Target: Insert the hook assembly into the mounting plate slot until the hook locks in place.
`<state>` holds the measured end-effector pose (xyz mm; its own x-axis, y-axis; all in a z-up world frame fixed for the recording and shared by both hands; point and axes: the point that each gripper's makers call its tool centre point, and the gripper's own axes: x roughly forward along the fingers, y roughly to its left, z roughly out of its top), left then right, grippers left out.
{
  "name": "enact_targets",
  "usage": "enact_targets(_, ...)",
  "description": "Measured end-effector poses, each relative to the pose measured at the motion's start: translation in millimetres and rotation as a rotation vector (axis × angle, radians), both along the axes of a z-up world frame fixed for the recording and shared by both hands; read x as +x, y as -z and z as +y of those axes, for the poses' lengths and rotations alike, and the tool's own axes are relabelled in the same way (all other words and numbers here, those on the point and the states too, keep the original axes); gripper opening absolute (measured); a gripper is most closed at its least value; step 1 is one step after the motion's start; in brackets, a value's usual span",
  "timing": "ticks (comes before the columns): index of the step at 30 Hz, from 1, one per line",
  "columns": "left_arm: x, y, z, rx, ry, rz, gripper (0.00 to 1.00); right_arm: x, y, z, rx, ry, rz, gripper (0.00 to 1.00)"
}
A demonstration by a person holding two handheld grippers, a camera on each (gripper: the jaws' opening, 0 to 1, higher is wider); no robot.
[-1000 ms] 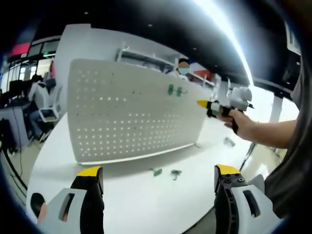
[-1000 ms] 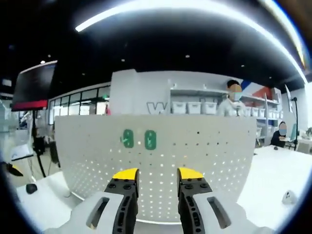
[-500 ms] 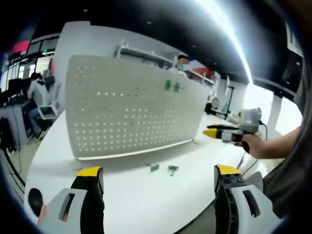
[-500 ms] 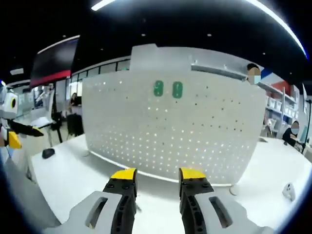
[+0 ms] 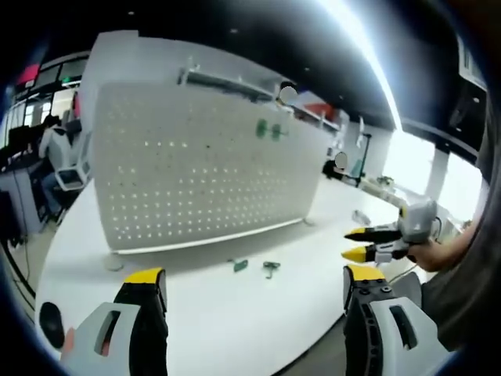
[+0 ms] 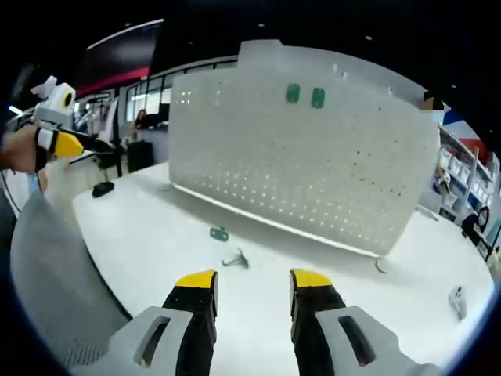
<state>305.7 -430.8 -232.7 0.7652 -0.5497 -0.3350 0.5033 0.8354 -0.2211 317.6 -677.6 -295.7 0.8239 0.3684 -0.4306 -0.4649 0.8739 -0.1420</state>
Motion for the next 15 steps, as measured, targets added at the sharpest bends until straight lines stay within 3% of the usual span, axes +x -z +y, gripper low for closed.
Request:
enact_targets(6,-1.5,2.4,0.4,0.0,-0.002,0.008,0.95,-7.5,13.5,4.0,-0.012,-0.037,0.055,0.35)
enact_targets(15,-4.2,16.8,3.6,0.016,0.007,0.053,0.96,3.2,34.2,22.4,-0.041,-0.144,0.13,0.32)
